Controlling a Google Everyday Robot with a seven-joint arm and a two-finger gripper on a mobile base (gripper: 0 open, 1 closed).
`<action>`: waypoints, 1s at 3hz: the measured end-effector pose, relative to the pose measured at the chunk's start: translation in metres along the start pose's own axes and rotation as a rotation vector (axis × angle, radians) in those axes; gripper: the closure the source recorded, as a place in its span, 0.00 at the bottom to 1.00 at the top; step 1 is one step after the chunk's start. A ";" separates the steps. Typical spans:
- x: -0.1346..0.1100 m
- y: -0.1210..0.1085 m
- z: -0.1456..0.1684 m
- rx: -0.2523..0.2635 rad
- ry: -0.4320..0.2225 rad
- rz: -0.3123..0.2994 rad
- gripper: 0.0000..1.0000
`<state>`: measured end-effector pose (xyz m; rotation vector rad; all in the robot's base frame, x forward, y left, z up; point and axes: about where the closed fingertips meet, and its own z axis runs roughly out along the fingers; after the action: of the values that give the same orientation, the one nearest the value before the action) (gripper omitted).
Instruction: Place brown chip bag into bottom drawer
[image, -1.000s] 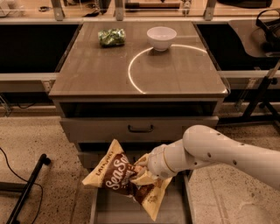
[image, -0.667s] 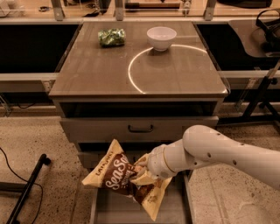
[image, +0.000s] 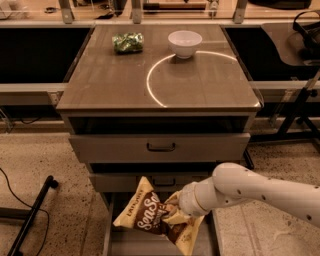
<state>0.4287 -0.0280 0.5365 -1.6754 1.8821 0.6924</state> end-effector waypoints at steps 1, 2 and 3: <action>0.037 -0.002 0.013 0.009 -0.022 0.011 1.00; 0.071 -0.005 0.036 0.003 -0.031 0.037 1.00; 0.102 -0.007 0.059 -0.003 -0.036 0.075 1.00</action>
Offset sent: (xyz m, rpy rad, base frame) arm 0.0012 -0.0408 -0.1278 0.0442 0.0476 -0.0536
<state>0.4284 -0.0624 0.4234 -1.5912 1.9277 0.7504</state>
